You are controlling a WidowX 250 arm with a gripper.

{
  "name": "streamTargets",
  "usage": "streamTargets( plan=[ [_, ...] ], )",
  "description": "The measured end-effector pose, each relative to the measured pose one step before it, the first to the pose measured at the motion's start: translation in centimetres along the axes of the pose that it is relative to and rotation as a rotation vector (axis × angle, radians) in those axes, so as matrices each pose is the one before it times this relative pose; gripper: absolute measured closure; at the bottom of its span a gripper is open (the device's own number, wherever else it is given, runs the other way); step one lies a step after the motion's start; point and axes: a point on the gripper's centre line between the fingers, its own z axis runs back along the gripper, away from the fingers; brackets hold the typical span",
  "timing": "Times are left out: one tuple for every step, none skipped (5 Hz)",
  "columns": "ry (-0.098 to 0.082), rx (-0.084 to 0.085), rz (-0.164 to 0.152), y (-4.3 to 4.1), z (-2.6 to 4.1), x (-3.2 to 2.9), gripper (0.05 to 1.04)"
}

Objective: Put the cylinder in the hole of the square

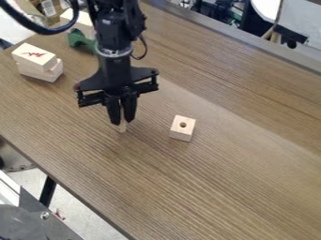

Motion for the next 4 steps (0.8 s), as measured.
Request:
streamTargets(
  plan=[
    [0.0071, 0.0259, 0.0338, -0.936, 1.396, -1.873, 0.959],
    [0.0051, -0.0714, 0.0483, 0.116, 3.297, -1.232, 0.959],
    [-0.0396, -0.0327, 0.0174, -0.242, 1.621, -2.487, 0.959],
    [-0.0208, -0.0055, 0.0311, -0.316, 0.221, -3.519, 0.959]
  ],
)
